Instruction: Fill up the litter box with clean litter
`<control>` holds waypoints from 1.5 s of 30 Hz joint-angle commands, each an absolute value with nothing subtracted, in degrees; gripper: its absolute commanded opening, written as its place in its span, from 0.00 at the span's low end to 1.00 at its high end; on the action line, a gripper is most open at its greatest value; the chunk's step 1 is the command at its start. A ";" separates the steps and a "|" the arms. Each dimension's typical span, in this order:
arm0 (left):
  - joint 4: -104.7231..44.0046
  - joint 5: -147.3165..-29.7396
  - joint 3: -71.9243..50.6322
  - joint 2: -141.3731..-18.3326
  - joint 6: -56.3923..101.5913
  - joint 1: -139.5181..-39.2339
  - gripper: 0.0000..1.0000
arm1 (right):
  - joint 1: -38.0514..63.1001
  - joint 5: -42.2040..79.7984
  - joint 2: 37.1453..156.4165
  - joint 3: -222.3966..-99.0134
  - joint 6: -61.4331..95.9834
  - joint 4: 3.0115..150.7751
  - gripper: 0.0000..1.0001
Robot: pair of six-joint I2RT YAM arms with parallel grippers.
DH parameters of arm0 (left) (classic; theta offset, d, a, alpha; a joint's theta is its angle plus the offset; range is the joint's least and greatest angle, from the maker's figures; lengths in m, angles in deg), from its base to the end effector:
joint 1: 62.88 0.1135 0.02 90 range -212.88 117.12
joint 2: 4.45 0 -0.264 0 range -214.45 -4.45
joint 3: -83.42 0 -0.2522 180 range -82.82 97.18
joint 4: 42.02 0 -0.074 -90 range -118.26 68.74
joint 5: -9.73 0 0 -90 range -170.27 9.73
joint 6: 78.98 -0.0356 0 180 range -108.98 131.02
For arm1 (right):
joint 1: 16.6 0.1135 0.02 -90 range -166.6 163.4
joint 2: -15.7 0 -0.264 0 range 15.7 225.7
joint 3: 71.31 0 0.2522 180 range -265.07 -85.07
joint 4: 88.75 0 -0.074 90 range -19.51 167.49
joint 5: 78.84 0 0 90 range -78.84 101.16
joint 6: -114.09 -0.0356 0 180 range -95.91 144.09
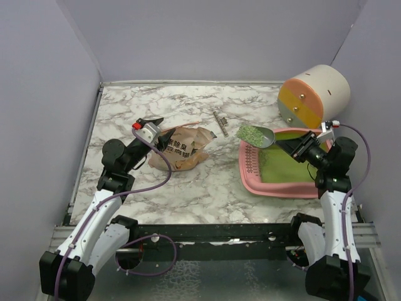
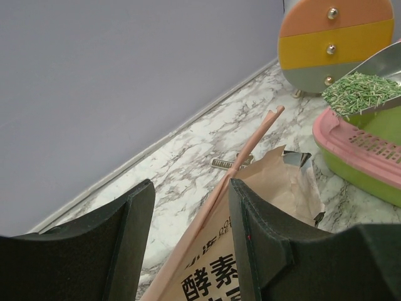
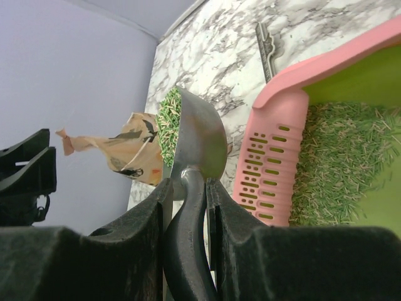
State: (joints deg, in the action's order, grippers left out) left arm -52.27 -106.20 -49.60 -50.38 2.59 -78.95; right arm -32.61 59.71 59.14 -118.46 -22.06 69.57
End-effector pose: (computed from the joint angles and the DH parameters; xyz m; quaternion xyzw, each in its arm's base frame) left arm 0.1807 -0.0682 0.3286 0.3006 0.5670 -0.1921 0.7424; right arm 0.1734 -0.0220 0.2812 0.1736 0.7563 0.4605 0.4311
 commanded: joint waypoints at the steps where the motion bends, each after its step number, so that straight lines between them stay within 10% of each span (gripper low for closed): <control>1: -54.18 -105.51 -49.08 -50.32 3.21 -78.66 0.54 | -33.92 57.88 58.24 -118.68 -23.93 69.25 0.01; 45: -54.62 -96.29 -47.57 -53.24 7.39 -83.26 0.54 | -37.33 30.17 49.70 -134.02 -10.89 33.69 0.01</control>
